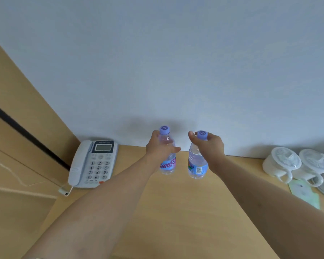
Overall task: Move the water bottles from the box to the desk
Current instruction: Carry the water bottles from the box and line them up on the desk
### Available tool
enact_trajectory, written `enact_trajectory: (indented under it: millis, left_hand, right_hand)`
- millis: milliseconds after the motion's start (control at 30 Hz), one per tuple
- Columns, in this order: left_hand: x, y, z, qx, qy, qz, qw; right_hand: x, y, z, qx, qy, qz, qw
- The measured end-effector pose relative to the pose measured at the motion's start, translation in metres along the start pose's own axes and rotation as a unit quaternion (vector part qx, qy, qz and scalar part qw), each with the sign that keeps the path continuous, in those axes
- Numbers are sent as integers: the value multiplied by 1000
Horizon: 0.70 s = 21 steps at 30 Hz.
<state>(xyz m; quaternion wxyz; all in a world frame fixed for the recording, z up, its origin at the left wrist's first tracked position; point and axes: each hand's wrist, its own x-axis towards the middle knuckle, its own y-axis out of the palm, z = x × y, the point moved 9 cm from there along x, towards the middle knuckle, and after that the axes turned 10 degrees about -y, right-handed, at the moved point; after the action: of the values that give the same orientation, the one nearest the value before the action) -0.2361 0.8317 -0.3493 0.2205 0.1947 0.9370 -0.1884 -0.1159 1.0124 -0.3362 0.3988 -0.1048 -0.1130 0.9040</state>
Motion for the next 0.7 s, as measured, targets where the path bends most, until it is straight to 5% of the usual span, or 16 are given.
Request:
enact_trajectory:
  millis: [233, 700]
  left_hand:
    - [35, 17, 11, 77, 5, 21, 997]
    - [56, 35, 10, -28, -22, -1, 999]
  right_hand:
    - [16, 8, -11, -178, -21, 8, 984]
    - [32, 0, -15, -133, -31, -39, 990]
